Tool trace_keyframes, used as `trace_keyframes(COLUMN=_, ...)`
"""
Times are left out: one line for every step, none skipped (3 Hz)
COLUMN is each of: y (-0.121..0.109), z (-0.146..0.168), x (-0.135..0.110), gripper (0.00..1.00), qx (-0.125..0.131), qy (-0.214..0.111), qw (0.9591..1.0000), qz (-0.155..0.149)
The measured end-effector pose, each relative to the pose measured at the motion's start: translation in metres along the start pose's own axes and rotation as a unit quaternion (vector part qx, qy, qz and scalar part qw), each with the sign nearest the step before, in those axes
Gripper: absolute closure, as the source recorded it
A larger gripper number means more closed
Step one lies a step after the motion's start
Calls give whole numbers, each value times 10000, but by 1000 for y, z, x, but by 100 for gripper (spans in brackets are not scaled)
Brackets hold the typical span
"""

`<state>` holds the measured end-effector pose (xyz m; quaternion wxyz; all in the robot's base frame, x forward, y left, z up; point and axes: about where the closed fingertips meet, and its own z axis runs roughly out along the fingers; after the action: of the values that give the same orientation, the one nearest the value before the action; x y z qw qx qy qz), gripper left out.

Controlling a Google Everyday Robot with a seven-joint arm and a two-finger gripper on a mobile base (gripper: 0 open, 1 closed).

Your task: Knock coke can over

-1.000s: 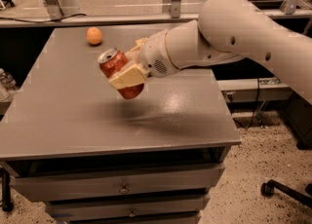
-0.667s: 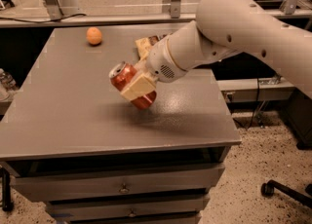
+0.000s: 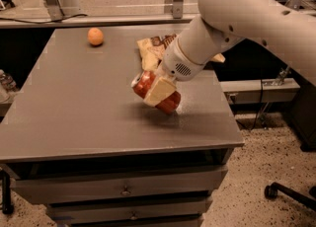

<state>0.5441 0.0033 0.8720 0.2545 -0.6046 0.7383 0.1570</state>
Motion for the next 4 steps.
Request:
trace_keyframes(y=-8, z=-1, x=7, gripper=100, qx=-65, qy=321, qw=9994, qz=-58)
trace_keyframes(y=-12, z=9, x=7, gripper=82, qx=-157, qy=437, qw=9989, qz=-77)
trace_keyframes(y=-12, z=20, x=2, gripper=59, qx=-199, qy=370, qw=9991, qz=-64)
trace_keyframes(y=-13, z=27, x=-1, gripper=36, qx=-201, qy=301, qw=9993, qz=-48)
